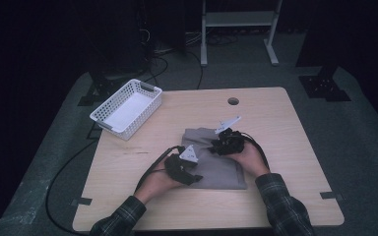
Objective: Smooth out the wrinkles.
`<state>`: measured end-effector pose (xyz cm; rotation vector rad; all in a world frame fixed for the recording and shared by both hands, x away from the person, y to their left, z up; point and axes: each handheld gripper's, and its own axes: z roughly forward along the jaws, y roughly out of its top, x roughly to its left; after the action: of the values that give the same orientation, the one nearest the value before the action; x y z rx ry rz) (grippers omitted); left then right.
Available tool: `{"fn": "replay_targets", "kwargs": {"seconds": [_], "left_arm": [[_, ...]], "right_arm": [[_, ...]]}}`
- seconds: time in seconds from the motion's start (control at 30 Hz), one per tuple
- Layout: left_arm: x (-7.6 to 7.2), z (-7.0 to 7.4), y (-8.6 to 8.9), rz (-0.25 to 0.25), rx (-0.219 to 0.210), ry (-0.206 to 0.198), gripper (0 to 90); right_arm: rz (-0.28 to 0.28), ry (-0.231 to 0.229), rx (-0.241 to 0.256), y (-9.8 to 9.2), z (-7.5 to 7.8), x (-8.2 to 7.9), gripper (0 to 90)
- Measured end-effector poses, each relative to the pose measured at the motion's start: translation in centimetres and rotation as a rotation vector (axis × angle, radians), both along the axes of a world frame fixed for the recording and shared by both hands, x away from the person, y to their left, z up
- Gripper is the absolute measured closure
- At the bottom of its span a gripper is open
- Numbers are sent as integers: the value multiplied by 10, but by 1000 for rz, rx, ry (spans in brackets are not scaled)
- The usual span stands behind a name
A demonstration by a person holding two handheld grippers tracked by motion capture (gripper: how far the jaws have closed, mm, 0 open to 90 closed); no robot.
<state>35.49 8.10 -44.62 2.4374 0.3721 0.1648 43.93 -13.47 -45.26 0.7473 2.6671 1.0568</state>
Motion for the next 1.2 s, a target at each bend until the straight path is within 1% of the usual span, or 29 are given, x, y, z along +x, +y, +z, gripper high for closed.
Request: {"fn": "replay_targets", "kwargs": {"seconds": [0.03,0.07,0.13,0.2,0.27,0.3,0.33,0.37,0.4,0.43,0.47,0.53,0.6,0.63,0.7,0.73,0.77,0.83,0.87,0.9,0.93,0.97,1.0,1.03,1.07,1.1,1.13,1.17,1.2], "left_arm": [[0,-1,0,-4,5,-3,448],[-1,-3,-2,-6,15,-5,449],[-1,-3,-3,-13,26,-7,449],[-1,-4,-3,-14,32,-6,449],[-1,-4,-2,-16,34,-4,449],[-1,-4,-2,-14,33,-2,449],[0,-4,-2,-14,29,2,449],[0,-4,-1,-12,28,2,449],[0,-4,-1,-12,24,4,450],[0,-4,-1,-12,24,4,450],[0,-4,-1,-12,23,4,450],[0,-4,-1,-12,22,5,446],[0,-4,0,-10,17,8,436],[1,-3,0,-10,12,7,436],[2,2,5,4,-33,26,422],[2,2,5,4,-33,26,416],[3,6,10,22,-70,33,408],[3,9,14,32,-76,28,398],[3,11,17,41,-83,26,377],[3,13,20,47,-87,21,377],[3,15,24,58,-92,18,367],[3,16,28,70,-100,17,344],[3,19,37,84,-101,15,333],[3,19,37,84,-101,15,333],[3,20,42,90,-107,21,324],[2,20,47,114,-108,18,324],[1,20,53,124,-98,16,299],[1,20,58,132,-100,18,299],[1,19,67,158,-103,19,276]], "right_arm": [[0,0,0,0,0,0,614],[-10,-28,-26,2,1,8,605],[-27,-41,-48,4,0,15,605],[-54,-74,-79,4,-1,22,593],[-71,-85,-75,3,-1,25,586],[-90,-74,-78,1,-2,30,583],[-123,-91,-87,-3,-1,36,577],[-123,-91,-87,-3,-1,36,577],[-150,-97,-72,-9,3,40,573],[-163,-114,-70,-11,6,40,572],[-163,-114,-70,-11,6,40,572],[-176,-107,-43,-21,13,38,572],[-172,-102,-23,-26,18,36,571],[-172,-102,-23,-26,18,36,571],[-166,-95,21,-34,28,30,556],[-166,-95,21,-34,28,30,556],[-164,-80,72,-38,35,25,518],[-160,-74,88,-39,37,23,498],[-152,-59,121,-38,43,15,438],[-152,-59,121,-38,43,15,438],[-143,-54,131,-37,45,12,411],[-128,-51,134,-32,47,5,353],[-118,-53,130,-30,47,1,325],[-118,-53,130,-30,47,1,325],[-108,-62,132,-25,47,-5,260],[-108,-62,132,-25,47,-5,260],[-115,-60,136,-17,46,-12,181],[-115,-60,136,-17,46,-12,181],[-121,-55,133,-10,43,-17,149]]}}
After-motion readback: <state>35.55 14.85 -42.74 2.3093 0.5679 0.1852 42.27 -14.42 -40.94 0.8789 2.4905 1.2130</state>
